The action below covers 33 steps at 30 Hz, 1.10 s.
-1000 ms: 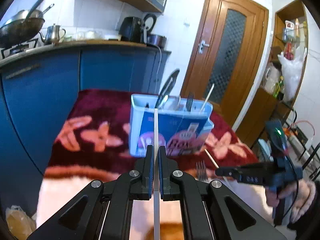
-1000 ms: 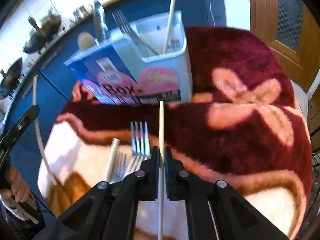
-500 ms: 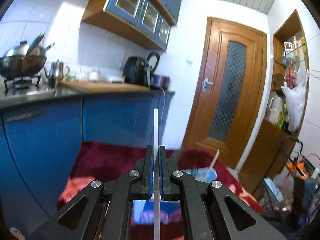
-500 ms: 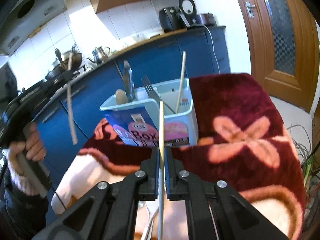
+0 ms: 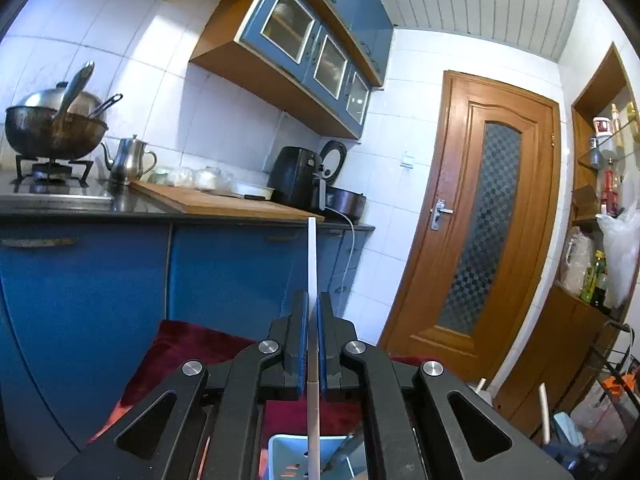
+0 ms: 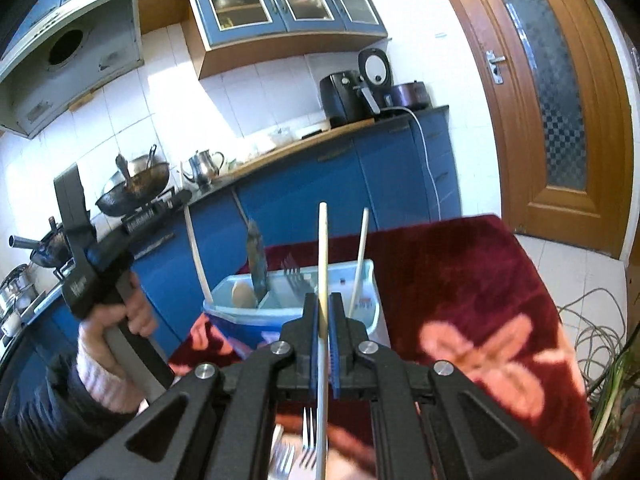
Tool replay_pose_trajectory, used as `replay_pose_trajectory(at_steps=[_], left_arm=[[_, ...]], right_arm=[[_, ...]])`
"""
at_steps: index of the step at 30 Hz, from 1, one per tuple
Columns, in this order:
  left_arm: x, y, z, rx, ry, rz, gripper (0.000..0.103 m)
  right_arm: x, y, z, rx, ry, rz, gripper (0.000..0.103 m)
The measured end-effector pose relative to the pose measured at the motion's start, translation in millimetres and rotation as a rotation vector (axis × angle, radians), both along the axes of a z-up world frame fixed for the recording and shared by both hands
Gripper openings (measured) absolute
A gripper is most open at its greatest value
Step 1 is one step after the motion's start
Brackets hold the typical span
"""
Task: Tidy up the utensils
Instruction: 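Lift both chopsticks with both tools and carry them over the caddy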
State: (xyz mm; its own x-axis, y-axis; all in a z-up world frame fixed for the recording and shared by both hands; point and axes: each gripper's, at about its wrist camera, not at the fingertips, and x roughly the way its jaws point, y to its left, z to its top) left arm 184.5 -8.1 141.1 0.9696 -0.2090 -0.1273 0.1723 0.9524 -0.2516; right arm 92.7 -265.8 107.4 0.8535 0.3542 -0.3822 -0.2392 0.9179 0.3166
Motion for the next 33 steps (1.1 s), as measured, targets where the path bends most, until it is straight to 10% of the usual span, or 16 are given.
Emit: replay_pose_trajectory(at_steps=[20, 33], left_arm=[[6.1, -6.9, -46.7, 0.026, 0.041, 0.031, 0.004], [-1.8, -8.6, -54.1, 0.062, 0.083, 0.046, 0.005]], right_arm=[[80.4, 26.3, 14.3, -0.099, -0.288, -0.167, 0.006], [92.2, 18.2, -11.7, -0.134, -0.232, -0.124, 0.01]])
